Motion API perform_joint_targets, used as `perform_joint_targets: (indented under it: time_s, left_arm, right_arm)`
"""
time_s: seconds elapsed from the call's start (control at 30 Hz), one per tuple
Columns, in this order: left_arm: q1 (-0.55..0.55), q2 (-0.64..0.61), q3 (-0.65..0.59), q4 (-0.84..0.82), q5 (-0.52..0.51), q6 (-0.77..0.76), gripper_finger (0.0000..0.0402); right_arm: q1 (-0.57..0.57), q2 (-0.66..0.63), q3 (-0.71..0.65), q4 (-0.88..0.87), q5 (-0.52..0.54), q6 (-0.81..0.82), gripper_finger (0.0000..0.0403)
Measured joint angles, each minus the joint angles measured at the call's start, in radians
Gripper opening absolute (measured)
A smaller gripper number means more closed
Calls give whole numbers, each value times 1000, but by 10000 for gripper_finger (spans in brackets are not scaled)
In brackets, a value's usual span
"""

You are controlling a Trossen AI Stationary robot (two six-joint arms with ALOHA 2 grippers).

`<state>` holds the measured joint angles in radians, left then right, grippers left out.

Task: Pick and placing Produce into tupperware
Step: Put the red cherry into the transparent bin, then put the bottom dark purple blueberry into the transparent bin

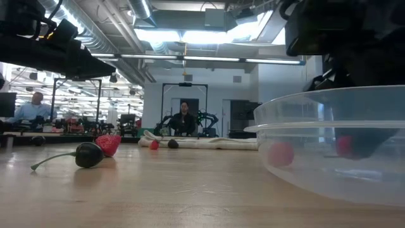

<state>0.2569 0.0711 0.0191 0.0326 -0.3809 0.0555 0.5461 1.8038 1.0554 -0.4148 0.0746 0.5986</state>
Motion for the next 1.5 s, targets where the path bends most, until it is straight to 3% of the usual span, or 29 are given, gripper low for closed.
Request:
perform_joint_targets:
  time_s: [0.47,0.73,0.93,1.2,1.5]
  left_arm:
    - [0,0,0,0,0,0,237]
    - [0,0,0,0,0,0,237]
    - [0,0,0,0,0,-1,237]
    - [0,0,0,0,0,-2,237]
    - [0,0,0,0,0,-2,237]
  right_arm:
    - [0,0,0,0,0,26,143]
    - [0,-8,0,-10,-1,24,150]
    - [0,-57,70,-145,-1,23,150]
    - [57,-94,171,-467,-1,63,150]
    - [195,-100,167,-507,39,267,150]
